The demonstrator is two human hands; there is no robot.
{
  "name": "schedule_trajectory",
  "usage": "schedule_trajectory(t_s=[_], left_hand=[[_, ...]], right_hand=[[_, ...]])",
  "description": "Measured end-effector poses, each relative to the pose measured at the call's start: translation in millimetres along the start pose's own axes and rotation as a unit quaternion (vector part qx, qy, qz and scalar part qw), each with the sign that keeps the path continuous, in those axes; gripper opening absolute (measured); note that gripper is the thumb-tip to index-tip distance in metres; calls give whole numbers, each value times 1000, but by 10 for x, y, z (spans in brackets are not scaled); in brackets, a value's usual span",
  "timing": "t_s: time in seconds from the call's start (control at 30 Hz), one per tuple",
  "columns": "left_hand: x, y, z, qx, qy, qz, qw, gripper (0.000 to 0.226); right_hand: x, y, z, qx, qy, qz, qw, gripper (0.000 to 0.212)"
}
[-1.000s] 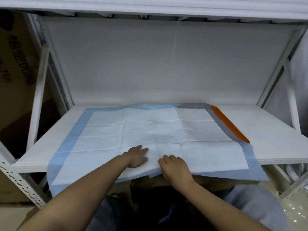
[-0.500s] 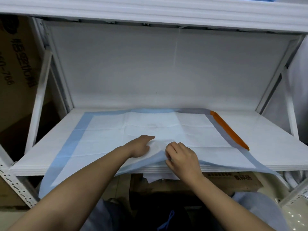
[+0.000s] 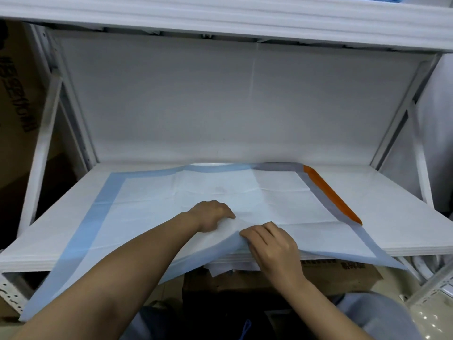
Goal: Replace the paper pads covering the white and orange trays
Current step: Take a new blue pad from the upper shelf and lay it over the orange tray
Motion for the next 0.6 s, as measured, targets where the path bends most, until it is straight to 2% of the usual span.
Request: schedule_trajectory(t_s=[0.2, 0.37, 0.5, 0.6], left_hand=[[-251, 14, 176, -26, 37, -34, 998, 43], [-394, 92, 121, -45, 39, -69, 996, 27], [-442, 175, 62, -53, 83, -93, 991, 17], [-431, 154, 111, -18, 130, -80, 988, 17]], right_hand=[[-70, 181, 211, -32, 45, -23, 998, 21], [-85, 359, 358, -20, 52, -38, 998, 12], [-57, 458, 397, -18, 51, -60, 997, 16], [-46, 534, 443, -20, 55, -71, 996, 16]])
Point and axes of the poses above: each hand's wrist, its own x-axis away from the middle knuckle, its own z-axis out of the back of the hand, y = z × x, the point moved 4 cm from there along -x, towards the middle knuckle, and after that the axes turned 2 degrees about -y, right-handed, at the moved point
